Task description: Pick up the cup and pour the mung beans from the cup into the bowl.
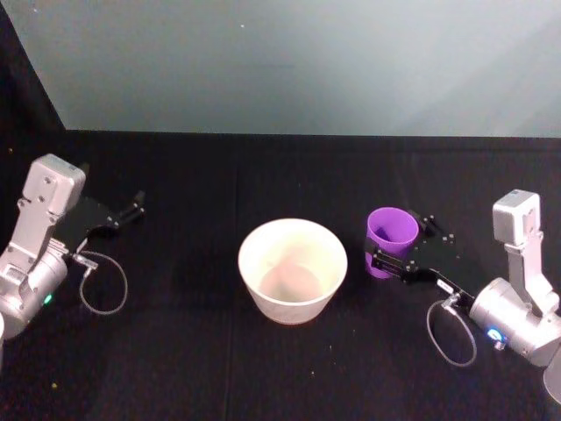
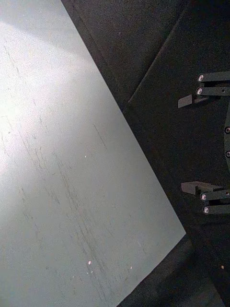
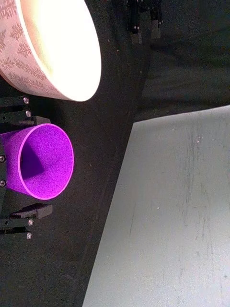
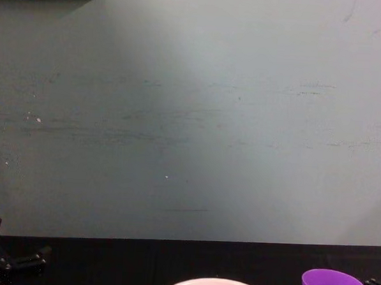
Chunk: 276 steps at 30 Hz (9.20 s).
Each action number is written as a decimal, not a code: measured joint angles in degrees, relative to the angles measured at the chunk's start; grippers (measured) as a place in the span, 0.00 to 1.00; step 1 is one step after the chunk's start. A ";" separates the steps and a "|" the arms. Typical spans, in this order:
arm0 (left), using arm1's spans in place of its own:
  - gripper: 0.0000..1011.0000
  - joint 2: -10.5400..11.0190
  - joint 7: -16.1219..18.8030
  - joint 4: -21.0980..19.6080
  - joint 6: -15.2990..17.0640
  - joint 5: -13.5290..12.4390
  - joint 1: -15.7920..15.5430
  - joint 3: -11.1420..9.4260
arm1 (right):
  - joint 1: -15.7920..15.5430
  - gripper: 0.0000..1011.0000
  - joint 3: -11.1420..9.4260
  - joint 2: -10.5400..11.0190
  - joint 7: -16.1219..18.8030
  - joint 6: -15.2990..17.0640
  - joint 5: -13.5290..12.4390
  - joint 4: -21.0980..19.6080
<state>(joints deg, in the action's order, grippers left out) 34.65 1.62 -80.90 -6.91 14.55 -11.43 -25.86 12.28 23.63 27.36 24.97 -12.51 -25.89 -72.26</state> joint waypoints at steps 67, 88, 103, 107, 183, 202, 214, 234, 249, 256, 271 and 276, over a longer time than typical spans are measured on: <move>0.99 0.00 0.00 0.00 0.00 0.00 0.00 0.00 | -10.29 0.73 -16.70 11.08 -4.49 20.56 0.09 -33.09; 0.99 0.00 0.00 0.00 0.00 0.00 0.00 0.00 | -10.35 0.73 -16.54 11.14 -4.50 20.55 0.15 -33.15; 0.99 0.00 0.00 0.00 0.00 0.00 0.00 0.00 | -10.35 0.73 -16.52 11.14 -4.52 20.50 0.20 -33.15; 0.99 0.00 0.00 0.00 0.00 0.00 0.00 0.00 | -10.35 0.73 -16.52 11.14 -4.54 20.49 0.20 -33.16; 0.99 0.00 0.00 0.00 0.00 0.00 0.00 0.00 | -10.35 0.73 -16.52 11.14 -4.59 20.49 0.20 -33.15; 0.99 0.00 0.00 0.00 0.00 0.00 0.00 0.00 | -10.35 0.73 -16.52 11.14 -4.59 20.49 0.20 -33.15; 0.99 0.00 0.00 0.00 0.00 0.00 0.00 0.00 | -10.35 0.73 -16.52 11.14 -4.59 20.49 0.20 -33.15; 0.99 0.00 0.00 0.00 0.00 0.00 0.00 0.00 | -10.35 0.73 -16.52 11.14 -4.59 20.49 0.20 -33.15; 0.99 0.00 0.00 0.00 0.00 0.00 0.00 0.00 | -10.35 0.73 -16.52 11.14 -4.59 20.49 0.20 -33.15; 0.99 0.00 0.00 0.00 0.00 0.00 0.00 0.00 | -10.35 0.73 -16.52 11.14 -4.59 20.49 0.20 -33.15; 0.99 0.00 0.00 0.00 0.00 0.00 0.00 0.00 | -10.35 0.73 -16.52 11.14 -4.59 20.49 0.20 -33.15; 0.99 0.00 0.00 0.00 0.00 0.00 0.00 0.00 | -10.35 0.73 -16.52 11.14 -4.59 20.49 0.20 -33.15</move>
<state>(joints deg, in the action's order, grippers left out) 34.65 1.62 -80.90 -6.91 14.55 -11.43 -25.86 1.93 7.11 38.50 20.38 7.98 -25.68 -105.41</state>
